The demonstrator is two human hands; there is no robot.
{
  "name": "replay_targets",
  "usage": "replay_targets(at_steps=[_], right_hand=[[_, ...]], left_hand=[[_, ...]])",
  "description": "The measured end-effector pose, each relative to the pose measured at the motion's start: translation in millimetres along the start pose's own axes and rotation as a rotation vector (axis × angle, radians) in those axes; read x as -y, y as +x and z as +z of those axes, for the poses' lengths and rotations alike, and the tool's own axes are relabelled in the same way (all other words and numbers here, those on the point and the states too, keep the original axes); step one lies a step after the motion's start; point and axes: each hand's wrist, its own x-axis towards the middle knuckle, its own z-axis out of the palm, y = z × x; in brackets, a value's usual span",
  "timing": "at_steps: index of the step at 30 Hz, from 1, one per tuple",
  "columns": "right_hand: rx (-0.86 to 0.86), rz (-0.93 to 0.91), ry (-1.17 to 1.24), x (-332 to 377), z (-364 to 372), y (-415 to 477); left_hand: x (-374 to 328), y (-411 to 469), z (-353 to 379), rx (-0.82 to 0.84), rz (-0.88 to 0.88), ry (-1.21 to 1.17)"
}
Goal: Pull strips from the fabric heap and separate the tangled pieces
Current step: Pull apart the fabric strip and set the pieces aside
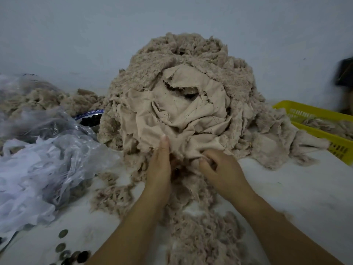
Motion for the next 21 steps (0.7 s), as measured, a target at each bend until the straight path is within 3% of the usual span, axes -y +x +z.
replay_targets(at_steps=[3, 5, 8, 11, 13, 16, 21], right_hand=[[0.228, -0.075, -0.206, -3, 6, -2], [0.268, -0.071, -0.171, -4, 10, -3], [0.183, 0.149, 0.253, 2, 12, -3], [0.213, 0.36, 0.821, 10, 18, -2], [0.109, 0.484, 1.137, 8, 20, 4], [-0.035, 0.652, 1.28, 14, 9, 12], [-0.007, 0.725, 1.456, 20, 2, 14]], left_hand=[[-3, 1, 2, -0.033, -0.049, -0.155], [-6, 5, -4, -0.04, -0.14, -0.344], [-12, 2, -6, 0.167, -0.294, -0.592], [-9, -5, 4, 0.306, -0.355, -0.627], [-4, -9, 9, 0.363, -0.377, -0.591], [3, -5, 7, 0.332, -0.377, -0.524], [4, -6, 14, 0.298, -0.369, -0.478]])
